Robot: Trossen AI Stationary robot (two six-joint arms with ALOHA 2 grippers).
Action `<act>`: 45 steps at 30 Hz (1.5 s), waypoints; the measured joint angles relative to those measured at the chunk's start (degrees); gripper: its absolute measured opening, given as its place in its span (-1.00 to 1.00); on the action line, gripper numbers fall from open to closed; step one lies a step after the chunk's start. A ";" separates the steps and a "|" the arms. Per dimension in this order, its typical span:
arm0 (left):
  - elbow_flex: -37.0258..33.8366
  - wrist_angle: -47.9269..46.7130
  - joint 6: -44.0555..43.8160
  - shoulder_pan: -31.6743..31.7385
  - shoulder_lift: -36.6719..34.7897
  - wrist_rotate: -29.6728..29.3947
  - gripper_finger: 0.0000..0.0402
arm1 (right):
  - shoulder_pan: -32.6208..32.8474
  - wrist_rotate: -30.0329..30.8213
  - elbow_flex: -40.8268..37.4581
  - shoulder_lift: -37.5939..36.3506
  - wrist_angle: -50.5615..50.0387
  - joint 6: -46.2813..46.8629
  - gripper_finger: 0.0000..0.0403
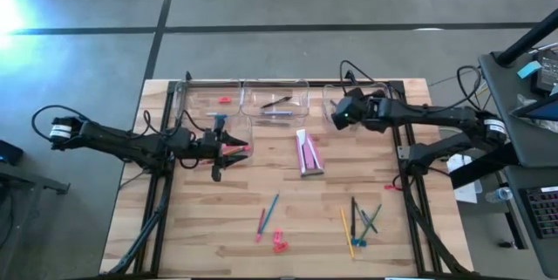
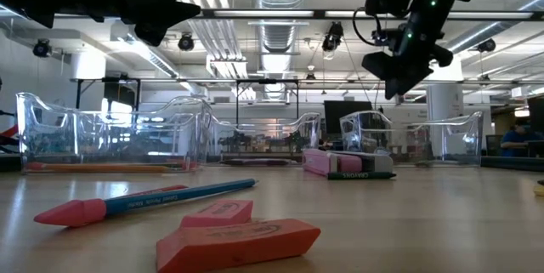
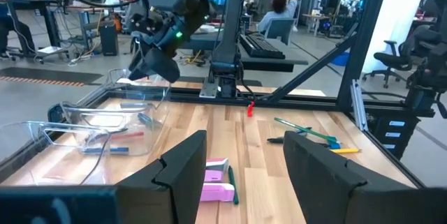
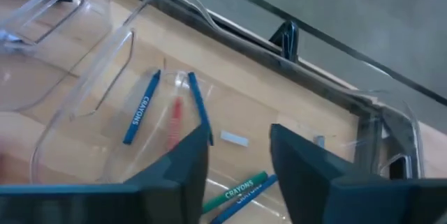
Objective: Sort crayons/erasers/pens/pencils in bins
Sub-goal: Put the green pencil into the bottom left transparent bin
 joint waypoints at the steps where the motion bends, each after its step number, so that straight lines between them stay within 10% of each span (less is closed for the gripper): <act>1: 0.00 0.02 0.00 0.00 0.00 0.02 -0.12 | 0.05 -0.02 0.06 -0.18 0.01 -0.57 -0.24; 8: 0.02 0.05 0.33 0.02 0.00 0.04 -0.12 | 7.11 -1.94 -0.09 -3.20 3.04 -3.89 -0.02; 21: 1.96 0.29 -1.68 -4.49 8.03 0.01 -0.12 | 41.95 -1.70 -5.92 1.04 24.72 -1.04 -0.13; 36: 8.86 0.12 -1.84 -12.70 19.48 -0.36 -0.12 | 61.36 -17.10 -4.23 13.85 11.19 52.28 -0.19; 45: 9.85 0.08 -3.41 -16.89 21.36 -1.89 -0.12 | 67.14 -22.25 9.82 19.95 -11.58 74.35 -0.19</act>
